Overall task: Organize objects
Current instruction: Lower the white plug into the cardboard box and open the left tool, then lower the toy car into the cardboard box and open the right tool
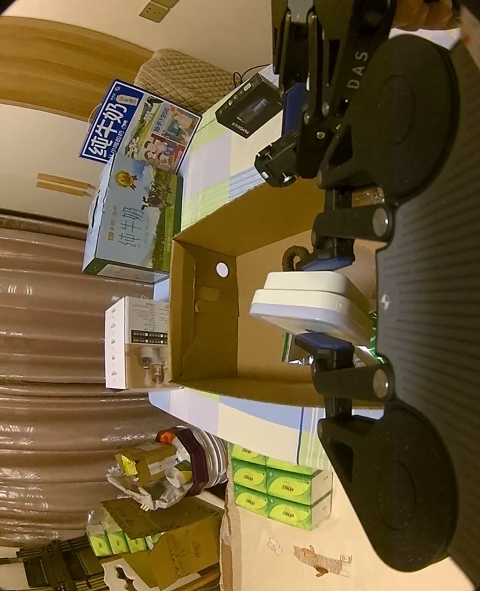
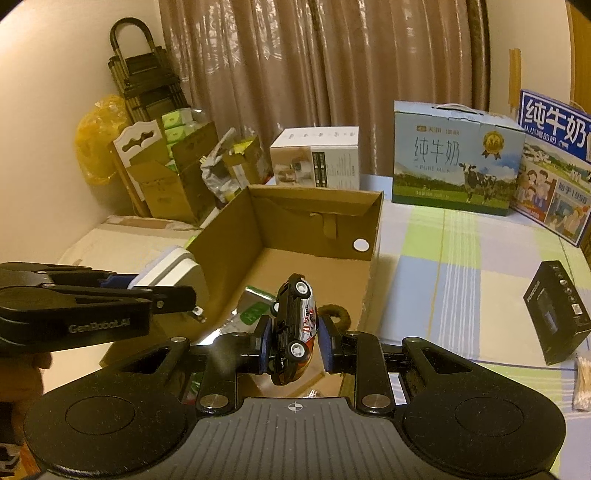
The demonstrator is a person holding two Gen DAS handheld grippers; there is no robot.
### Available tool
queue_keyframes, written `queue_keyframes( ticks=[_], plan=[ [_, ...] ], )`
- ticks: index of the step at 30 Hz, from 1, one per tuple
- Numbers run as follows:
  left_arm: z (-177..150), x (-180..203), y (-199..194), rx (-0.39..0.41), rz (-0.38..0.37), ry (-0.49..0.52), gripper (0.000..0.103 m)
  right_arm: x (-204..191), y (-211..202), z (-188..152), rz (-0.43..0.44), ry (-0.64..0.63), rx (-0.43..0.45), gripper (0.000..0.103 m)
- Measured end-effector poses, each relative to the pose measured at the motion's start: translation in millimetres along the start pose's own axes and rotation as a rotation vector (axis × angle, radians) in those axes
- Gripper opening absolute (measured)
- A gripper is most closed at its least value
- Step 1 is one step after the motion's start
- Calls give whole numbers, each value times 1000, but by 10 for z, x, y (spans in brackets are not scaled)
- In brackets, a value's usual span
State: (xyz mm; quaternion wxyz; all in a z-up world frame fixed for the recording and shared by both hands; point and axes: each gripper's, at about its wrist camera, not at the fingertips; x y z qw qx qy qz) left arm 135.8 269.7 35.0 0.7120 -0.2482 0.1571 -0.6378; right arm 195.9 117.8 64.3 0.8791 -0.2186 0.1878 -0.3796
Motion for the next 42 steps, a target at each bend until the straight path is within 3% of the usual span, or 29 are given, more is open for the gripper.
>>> queue_keyframes(
  ticks=[2,3,42],
  plan=[
    [-9,-1,49,2,11,-4,46,19,24,-10,-2,5,-3,23],
    [-11,1,58,5,15,-5,48,30,32,-16,-3,7,-4,23],
    [-29,-163,-261,16,35,-19,50,-86,-8,65,22,36,1,23]
  ],
)
Point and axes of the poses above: each gripper's, at about its wrist camera, not at the fingertips, and y roughly the way its jaws point, x to its right, z to its top, and after that the axes turned 9 degrees about x, right-handed
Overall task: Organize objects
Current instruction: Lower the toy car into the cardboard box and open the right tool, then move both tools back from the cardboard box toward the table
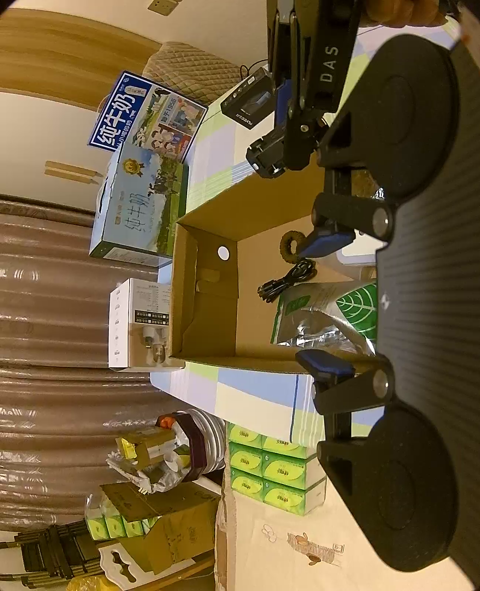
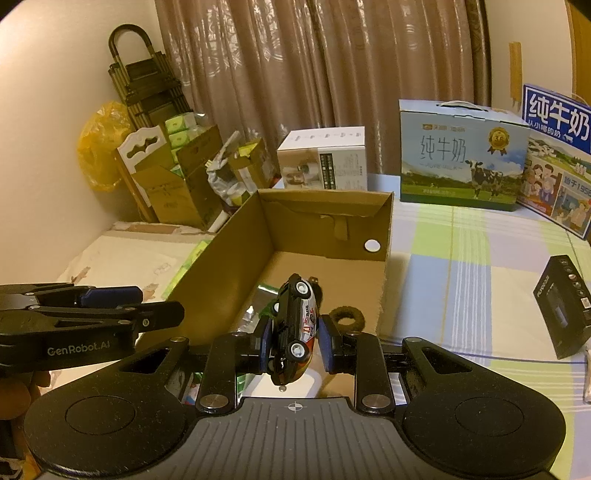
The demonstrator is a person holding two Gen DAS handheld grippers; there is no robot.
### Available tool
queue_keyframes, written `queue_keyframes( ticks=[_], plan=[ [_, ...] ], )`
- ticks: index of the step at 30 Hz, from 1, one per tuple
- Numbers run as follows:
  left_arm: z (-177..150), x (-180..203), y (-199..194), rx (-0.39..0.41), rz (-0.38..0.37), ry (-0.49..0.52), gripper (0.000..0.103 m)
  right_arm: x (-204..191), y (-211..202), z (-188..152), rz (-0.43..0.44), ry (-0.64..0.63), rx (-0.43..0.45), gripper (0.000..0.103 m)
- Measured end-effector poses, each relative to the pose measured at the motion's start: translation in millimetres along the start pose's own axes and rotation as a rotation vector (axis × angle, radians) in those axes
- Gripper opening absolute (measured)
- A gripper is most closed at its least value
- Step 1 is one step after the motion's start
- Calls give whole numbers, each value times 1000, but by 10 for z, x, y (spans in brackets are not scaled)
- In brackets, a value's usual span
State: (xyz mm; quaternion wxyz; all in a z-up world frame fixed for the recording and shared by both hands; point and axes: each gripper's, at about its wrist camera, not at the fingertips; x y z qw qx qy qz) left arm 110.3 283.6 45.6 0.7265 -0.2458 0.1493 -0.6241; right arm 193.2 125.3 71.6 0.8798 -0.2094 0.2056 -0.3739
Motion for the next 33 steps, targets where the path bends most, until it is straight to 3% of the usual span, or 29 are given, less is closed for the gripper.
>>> queue_keyframes(
  ticks=[8,9,10,12,33],
  plan=[
    [-3,-51,-3,5,9,-9,52,-15,79,37,26,16,10,24],
    [-3,-53,-1,5,10,-11,53,-12,86,42,26,20,11,33],
    [-6,-59,-3,6,11,-13,54,-9,89,46,21,24,14,51],
    [-12,-65,-7,7,12,-16,55,5,68,44,19,34,32,62],
    [-23,31,-181,25,14,-9,63,9,-131,63,0,20,25,62]
  ],
)
Point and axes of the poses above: each gripper's, at about its wrist camera, not at the fingertips, and y roughly the way its jaws point, x to its right, z to its top, and after that the axes turned 9 degrees about x, right-handed
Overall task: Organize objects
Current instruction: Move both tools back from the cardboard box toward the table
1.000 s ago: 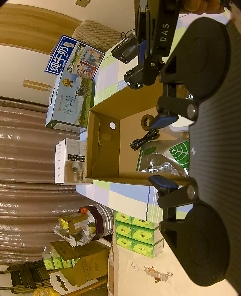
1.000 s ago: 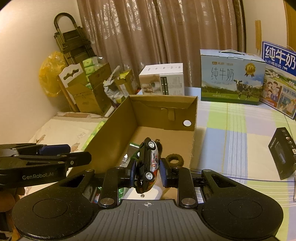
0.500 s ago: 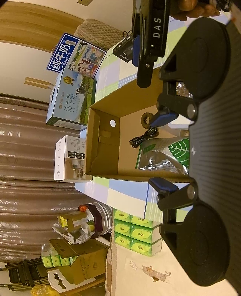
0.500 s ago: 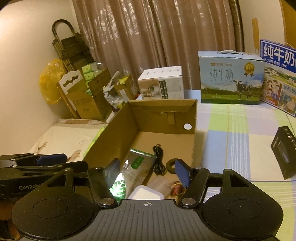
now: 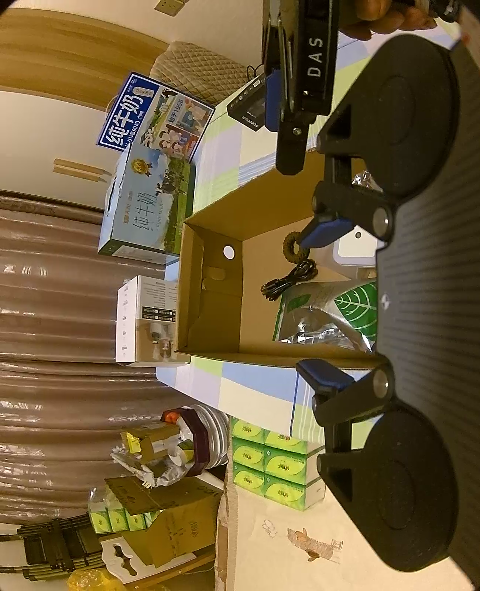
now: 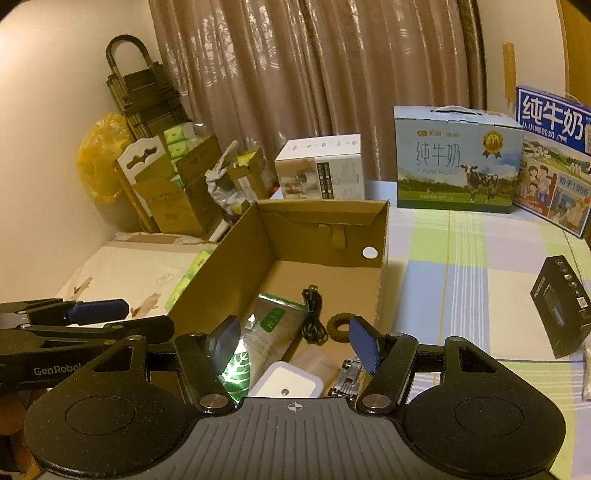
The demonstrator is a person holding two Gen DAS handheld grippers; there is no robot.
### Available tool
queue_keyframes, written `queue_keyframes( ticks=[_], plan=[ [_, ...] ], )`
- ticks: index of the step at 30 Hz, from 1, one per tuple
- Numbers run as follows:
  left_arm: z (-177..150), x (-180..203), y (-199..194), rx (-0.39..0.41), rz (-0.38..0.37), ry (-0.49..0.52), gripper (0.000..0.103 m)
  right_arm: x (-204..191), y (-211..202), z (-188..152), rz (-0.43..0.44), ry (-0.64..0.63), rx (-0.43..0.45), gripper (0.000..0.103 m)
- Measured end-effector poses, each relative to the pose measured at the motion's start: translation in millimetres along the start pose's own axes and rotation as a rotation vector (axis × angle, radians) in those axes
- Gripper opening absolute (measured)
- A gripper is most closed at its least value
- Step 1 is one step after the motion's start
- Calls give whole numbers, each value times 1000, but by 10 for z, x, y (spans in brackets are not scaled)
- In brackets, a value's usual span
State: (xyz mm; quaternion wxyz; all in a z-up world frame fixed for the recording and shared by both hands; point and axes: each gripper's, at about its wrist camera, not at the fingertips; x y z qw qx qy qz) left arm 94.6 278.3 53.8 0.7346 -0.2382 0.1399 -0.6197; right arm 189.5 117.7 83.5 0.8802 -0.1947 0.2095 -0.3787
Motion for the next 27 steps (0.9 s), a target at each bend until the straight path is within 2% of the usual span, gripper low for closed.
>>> queue_keyframes(
  ticks=[6,9,22,27],
  plan=[
    [31,47,-120,2,11,3,65,-47,-134,2,2,-8,9,62],
    [39,87,-198,11,12,6,72,-59,-217,2,1,-10,15,62],
    [3,346,-474,36,-9,6,90,-10,-620,-46,-13,-8,35,63],
    [-41,459,-560,44,0,13,102,101,-795,-101,-28,6,48,63]
  ],
)
Point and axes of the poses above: each gripper's, at about its wrist camera, not at the fingertips, and y roughly the way its jaws point, x to its right, z to its top, and after that the axes turned 9 degrees about x, right-handed
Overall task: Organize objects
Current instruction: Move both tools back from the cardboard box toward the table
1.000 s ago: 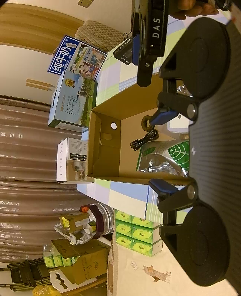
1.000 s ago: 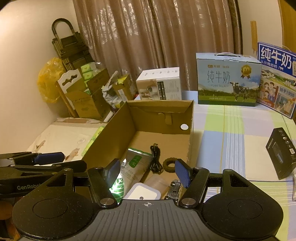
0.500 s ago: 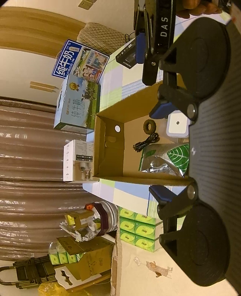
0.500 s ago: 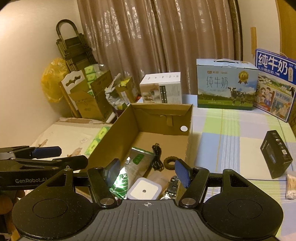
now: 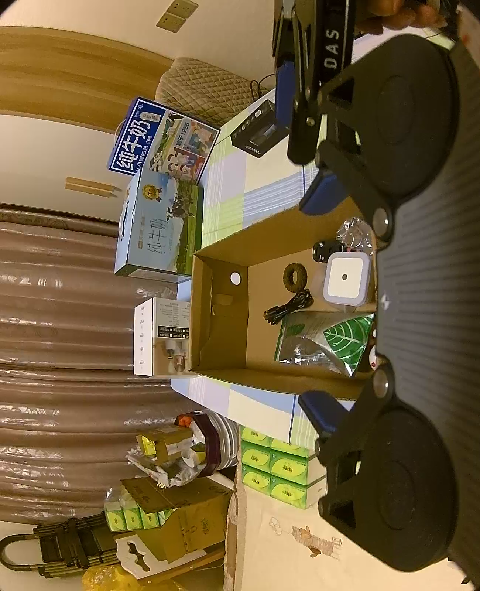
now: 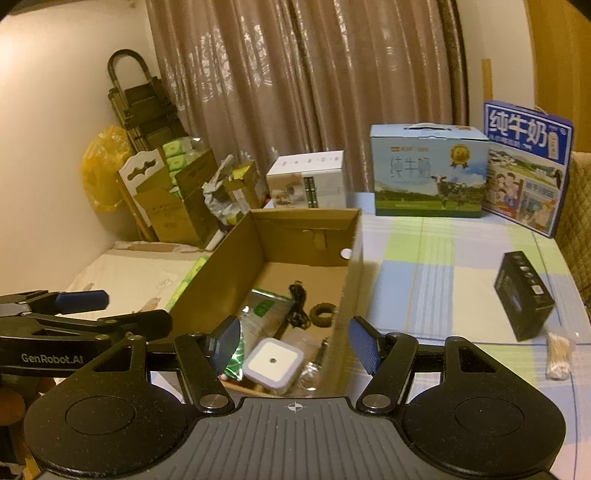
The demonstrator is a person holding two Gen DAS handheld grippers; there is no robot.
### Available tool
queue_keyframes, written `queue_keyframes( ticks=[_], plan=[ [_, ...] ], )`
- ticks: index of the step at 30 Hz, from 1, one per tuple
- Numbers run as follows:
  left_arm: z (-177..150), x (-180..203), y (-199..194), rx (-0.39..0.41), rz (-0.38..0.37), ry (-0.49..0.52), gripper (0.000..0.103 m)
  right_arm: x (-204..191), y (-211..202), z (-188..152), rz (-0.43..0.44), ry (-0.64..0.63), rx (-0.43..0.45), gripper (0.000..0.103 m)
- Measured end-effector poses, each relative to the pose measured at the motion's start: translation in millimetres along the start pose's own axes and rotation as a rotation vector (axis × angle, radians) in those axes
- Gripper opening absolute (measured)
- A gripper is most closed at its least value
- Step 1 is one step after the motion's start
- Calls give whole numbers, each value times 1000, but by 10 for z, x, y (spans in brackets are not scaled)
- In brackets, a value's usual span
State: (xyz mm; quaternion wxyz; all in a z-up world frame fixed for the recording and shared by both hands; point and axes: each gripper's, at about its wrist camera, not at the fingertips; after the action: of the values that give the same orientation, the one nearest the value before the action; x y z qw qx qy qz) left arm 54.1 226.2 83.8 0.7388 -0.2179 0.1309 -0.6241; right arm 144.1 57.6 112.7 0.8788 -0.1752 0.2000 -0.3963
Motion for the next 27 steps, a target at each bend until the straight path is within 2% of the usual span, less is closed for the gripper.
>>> queue_keyframes(
  ticks=[8,17,27],
  plan=[
    [-74,195,-53,3,9,7,102,337,-328,-139,-64,42,17,62],
    [-126,660,-22,9,-66,18,102,884,-776,-367,-188,92,29,62],
    [-131,1441,170,5,-160,68,102,1586,-1271,-515,-334,157,65,62]
  ],
)
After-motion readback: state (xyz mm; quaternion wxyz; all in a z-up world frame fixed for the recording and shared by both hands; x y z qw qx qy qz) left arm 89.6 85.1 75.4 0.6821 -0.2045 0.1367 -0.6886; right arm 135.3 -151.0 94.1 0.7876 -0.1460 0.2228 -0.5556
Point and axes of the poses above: each gripper's, at about its wrist camera, not at the fingertips, and y roughly the way its jaws point, x to its right, z to its top, and after that the axes turned 9 degrees about x, right-handed
